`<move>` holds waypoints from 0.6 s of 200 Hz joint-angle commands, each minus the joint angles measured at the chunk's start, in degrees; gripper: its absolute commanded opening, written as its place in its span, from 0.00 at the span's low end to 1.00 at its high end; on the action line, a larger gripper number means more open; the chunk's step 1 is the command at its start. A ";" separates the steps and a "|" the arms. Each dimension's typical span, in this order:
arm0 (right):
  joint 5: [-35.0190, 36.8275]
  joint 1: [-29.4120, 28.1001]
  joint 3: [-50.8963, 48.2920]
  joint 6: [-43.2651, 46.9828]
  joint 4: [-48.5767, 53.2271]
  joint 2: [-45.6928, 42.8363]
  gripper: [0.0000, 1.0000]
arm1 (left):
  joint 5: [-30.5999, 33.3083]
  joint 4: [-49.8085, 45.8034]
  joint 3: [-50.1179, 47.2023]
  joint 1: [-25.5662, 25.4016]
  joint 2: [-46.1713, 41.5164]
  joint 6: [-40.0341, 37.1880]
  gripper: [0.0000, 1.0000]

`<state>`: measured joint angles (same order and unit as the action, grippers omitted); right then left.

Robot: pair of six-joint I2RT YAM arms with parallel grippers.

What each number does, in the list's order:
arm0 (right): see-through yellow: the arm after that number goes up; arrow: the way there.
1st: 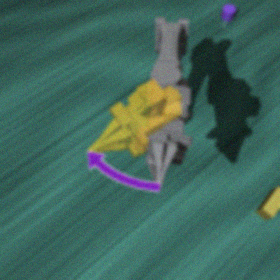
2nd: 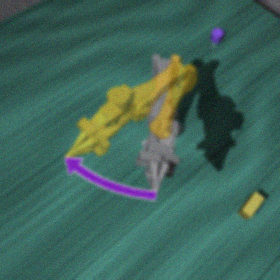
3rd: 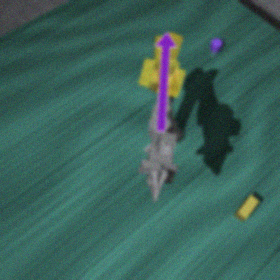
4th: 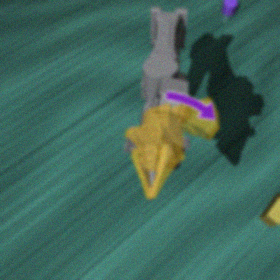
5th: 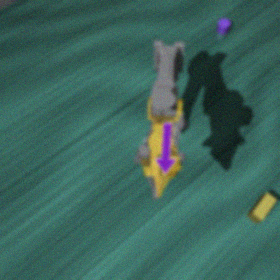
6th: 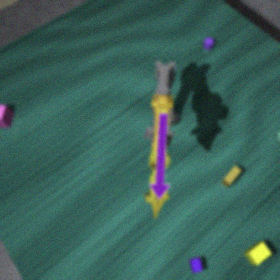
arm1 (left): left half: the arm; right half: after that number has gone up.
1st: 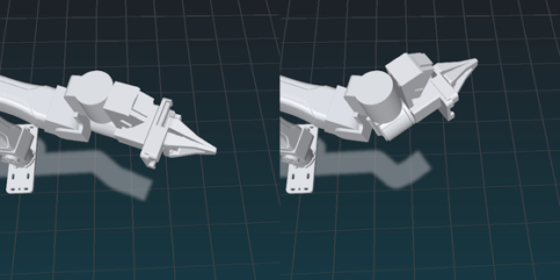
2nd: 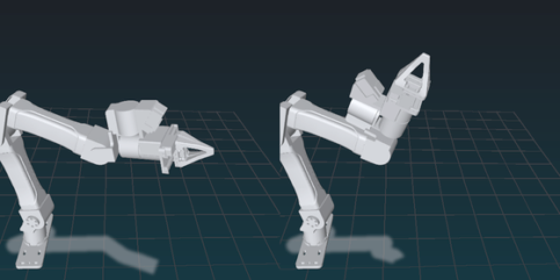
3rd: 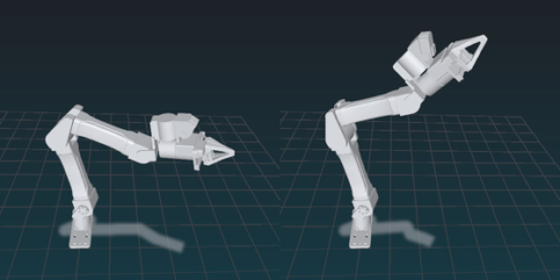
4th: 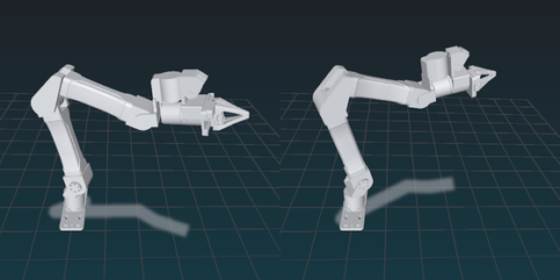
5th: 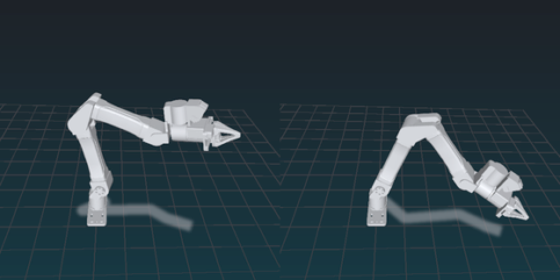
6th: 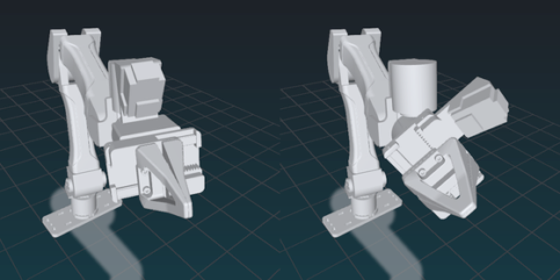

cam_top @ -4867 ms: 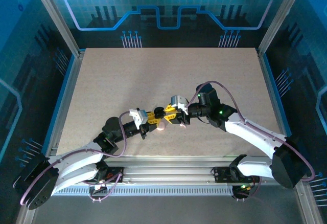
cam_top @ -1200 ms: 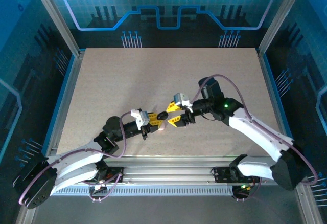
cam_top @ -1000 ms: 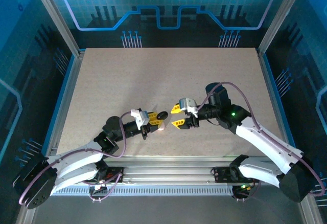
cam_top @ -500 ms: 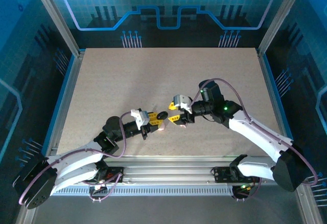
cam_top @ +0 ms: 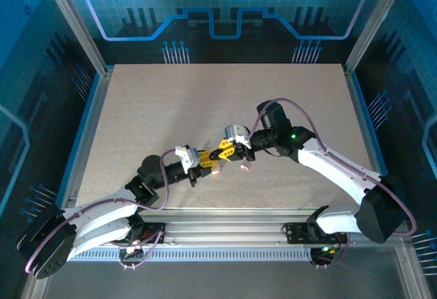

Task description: Insert the wireless bluetooth earbuds into the charging case

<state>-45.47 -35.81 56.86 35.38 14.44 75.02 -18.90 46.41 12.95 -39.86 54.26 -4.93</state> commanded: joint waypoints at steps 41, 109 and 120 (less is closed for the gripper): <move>-1.41 -0.04 1.67 2.68 5.06 0.24 0.07 | 1.66 2.20 1.45 -0.40 -0.73 -1.65 0.35; 19.20 9.69 7.84 -3.24 21.47 2.61 0.04 | 18.03 -7.74 3.56 -0.29 -4.08 0.20 0.78; 20.04 11.82 8.74 -4.29 23.42 4.17 0.05 | 21.02 -11.60 4.97 -0.18 -4.54 1.24 0.78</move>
<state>-31.59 -28.05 63.02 35.24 30.22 76.55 -5.89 42.96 13.76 -39.92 51.55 -5.85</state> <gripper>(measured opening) 0.118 0.783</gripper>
